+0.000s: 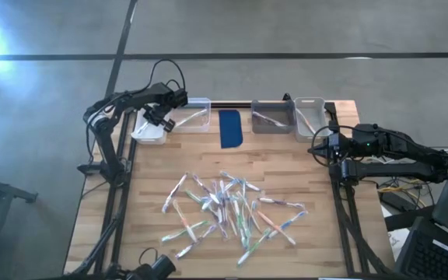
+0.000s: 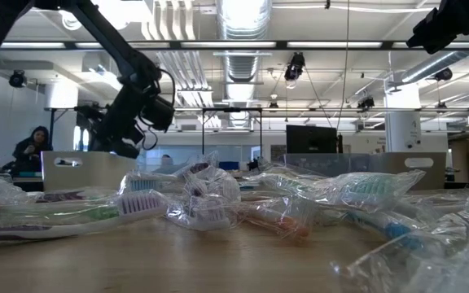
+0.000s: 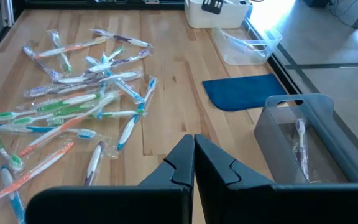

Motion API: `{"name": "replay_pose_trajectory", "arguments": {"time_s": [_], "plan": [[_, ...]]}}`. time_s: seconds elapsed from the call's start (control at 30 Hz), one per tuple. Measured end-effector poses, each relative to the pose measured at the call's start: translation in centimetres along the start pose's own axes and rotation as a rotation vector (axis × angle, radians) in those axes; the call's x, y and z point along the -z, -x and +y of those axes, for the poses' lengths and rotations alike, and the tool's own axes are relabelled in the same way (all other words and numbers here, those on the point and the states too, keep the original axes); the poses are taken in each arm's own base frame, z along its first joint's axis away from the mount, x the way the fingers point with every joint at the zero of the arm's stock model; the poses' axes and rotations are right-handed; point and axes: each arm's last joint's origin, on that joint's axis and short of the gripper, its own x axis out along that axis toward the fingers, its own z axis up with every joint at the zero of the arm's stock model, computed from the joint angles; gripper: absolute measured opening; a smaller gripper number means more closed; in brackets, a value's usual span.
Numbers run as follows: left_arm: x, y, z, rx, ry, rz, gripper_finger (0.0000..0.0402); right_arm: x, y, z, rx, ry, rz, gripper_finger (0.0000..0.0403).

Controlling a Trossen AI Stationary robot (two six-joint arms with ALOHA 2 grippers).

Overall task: Pick & Place Toothbrushes
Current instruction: Put the blue toothbrush into the white bin

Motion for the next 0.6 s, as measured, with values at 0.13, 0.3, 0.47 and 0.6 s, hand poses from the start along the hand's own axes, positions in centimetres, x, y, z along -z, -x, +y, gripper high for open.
{"name": "replay_pose_trajectory", "arguments": {"time_s": [0.13, 0.3, 0.47, 0.6], "plan": [[-0.13, -0.14, -0.13, 0.007, 0.006, -0.015, 0.0022, 0.0, 0.0, 0.0, 0.0, 0.0, 0.0, 0.0008], [-0.33, -0.23, -0.2, 0.013, 0.004, -0.029, 0.0022, 0.0, 0.0, 0.0, 0.0, 0.0, 0.0, 0.0008], [-0.33, -0.24, -0.19, 0.012, -0.03, -0.029, 0.0047, 0.0, 0.0, 0.0, 0.0, 0.0, 0.0, 0.0008], [-0.24, -0.23, -0.17, 0.008, -0.055, -0.021, 0.0097, 0.0, 0.0, 0.0, 0.0, 0.0, 0.0, 0.0008]]}}
